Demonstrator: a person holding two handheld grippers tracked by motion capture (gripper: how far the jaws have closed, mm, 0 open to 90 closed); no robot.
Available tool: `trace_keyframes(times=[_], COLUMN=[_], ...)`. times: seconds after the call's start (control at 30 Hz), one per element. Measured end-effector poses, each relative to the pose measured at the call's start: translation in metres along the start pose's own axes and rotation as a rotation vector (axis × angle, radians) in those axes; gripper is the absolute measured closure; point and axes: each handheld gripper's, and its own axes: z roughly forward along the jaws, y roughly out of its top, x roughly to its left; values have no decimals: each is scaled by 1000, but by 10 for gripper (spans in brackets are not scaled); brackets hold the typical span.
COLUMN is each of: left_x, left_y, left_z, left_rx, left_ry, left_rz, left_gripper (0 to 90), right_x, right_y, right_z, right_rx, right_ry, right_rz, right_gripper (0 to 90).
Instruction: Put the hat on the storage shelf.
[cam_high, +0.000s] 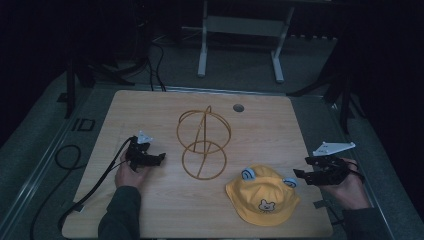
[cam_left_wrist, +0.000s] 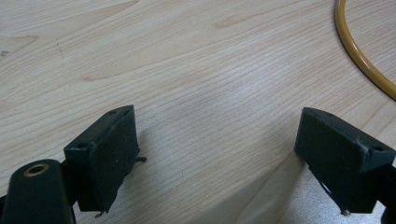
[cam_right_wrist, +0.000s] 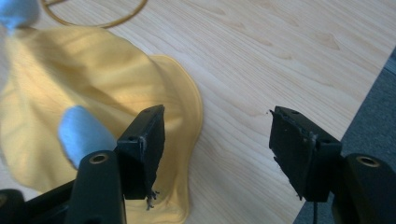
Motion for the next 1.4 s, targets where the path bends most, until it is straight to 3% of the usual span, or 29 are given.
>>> trace_keyframes(times=[0.4, 1.0, 1.4], left_x=[0, 1, 1], left_y=[0, 0, 0], left_z=[0, 0, 0], left_rx=[1, 3, 3], left_ry=[-1, -2, -3], left_rz=[1, 2, 3], left_gripper=[132, 132, 132], right_x=[7, 26, 37], right_y=[16, 38, 46], right_z=[-6, -7, -5], right_rx=[45, 83, 107], right_ry=[59, 88, 104], right_rz=[-63, -171, -218], right_gripper=[309, 273, 273])
